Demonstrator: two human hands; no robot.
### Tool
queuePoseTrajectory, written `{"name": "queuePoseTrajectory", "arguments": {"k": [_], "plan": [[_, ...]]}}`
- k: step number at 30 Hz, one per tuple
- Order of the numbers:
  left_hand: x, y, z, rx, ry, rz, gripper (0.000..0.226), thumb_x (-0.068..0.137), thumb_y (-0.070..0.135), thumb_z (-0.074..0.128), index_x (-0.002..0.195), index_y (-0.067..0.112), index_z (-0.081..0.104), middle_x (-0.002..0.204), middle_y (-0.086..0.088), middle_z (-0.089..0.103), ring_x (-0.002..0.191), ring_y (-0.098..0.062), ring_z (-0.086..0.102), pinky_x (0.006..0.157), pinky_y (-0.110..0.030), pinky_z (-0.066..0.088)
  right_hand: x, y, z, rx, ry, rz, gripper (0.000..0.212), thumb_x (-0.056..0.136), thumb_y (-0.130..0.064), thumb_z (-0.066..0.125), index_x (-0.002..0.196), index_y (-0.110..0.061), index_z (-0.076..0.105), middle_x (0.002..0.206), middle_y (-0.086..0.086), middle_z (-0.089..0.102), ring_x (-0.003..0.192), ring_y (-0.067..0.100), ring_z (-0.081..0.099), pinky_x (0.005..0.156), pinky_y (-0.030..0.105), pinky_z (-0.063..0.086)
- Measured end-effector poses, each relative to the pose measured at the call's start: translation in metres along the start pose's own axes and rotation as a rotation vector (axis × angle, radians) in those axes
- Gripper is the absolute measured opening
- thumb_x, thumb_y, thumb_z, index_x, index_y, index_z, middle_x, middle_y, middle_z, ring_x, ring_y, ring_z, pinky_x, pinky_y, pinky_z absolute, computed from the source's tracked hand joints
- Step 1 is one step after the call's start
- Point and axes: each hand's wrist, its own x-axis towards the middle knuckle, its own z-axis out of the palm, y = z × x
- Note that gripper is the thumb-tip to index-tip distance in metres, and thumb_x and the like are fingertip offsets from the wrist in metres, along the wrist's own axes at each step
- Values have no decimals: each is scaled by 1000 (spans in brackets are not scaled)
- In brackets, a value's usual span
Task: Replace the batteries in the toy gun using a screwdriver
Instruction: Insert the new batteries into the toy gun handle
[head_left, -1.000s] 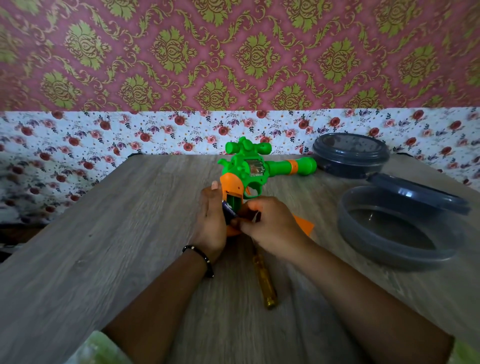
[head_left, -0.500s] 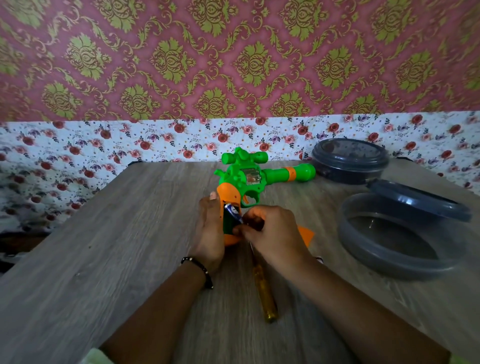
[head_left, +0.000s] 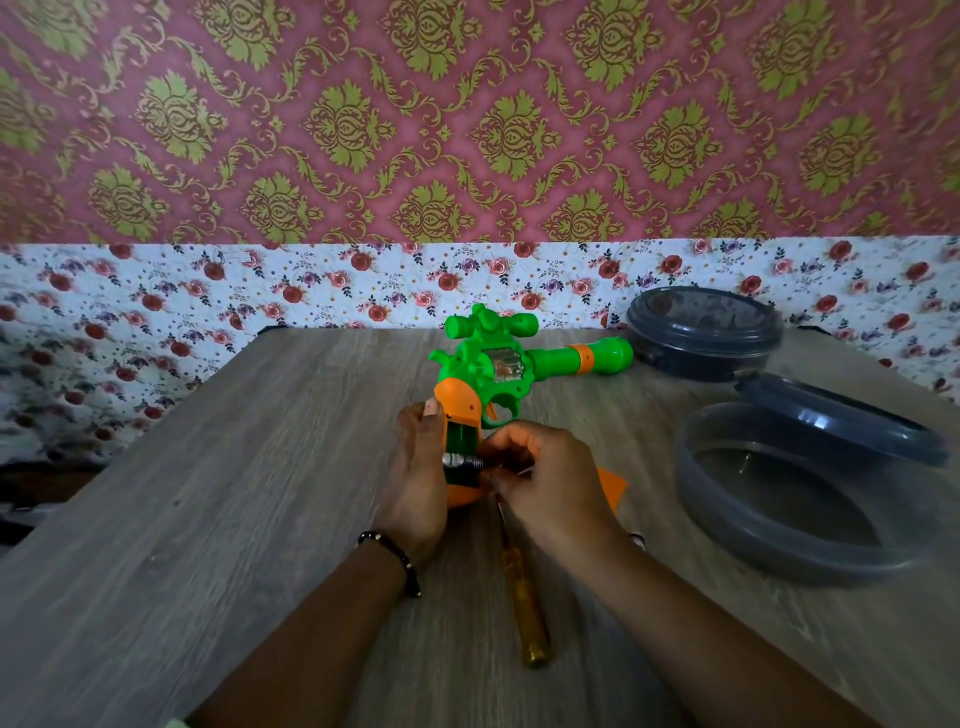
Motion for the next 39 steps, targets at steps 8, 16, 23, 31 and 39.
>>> {"name": "queuePoseTrajectory", "arguments": {"k": [8, 16, 23, 31, 39], "plan": [[-2, 3, -1, -50, -26, -49, 94, 68, 83, 44, 126, 9, 54, 117, -20, 66, 109, -36, 65, 95, -60, 51, 4, 4, -8, 471, 40, 109, 24, 77, 6, 67, 74, -18, 67, 79, 8, 69, 73, 17, 65, 65, 34, 56], [-7, 2, -2, -85, -65, -44, 81, 78, 62, 34, 132, 3, 47, 119, -27, 62, 96, -31, 65, 57, -25, 56, 4, 6, -7, 437, 142, 63, 22, 77, 4, 67, 80, -18, 65, 82, 1, 70, 79, 18, 68, 76, 41, 57], [-6, 2, -4, -6, -49, -21, 85, 73, 79, 40, 127, 15, 52, 114, -17, 67, 102, -33, 68, 78, -48, 59, 2, 7, -3, 360, 123, -9, 22, 77, -2, 70, 73, -23, 64, 74, -7, 67, 74, 5, 64, 74, 28, 55], [-8, -3, 0, 68, -53, 31, 74, 73, 86, 42, 114, 27, 57, 112, -15, 66, 106, -35, 65, 92, -62, 50, 2, 6, -1, 262, 161, -67, 29, 76, -2, 70, 72, -29, 62, 75, -10, 67, 74, 4, 63, 72, 20, 52], [-11, 9, 3, 39, -54, 59, 59, 82, 65, 36, 114, 18, 54, 106, -14, 67, 101, -35, 66, 82, -47, 58, 5, 8, 8, 162, 202, -111, 14, 74, -2, 70, 76, -16, 68, 75, -8, 66, 75, 7, 64, 76, 23, 52]]}}
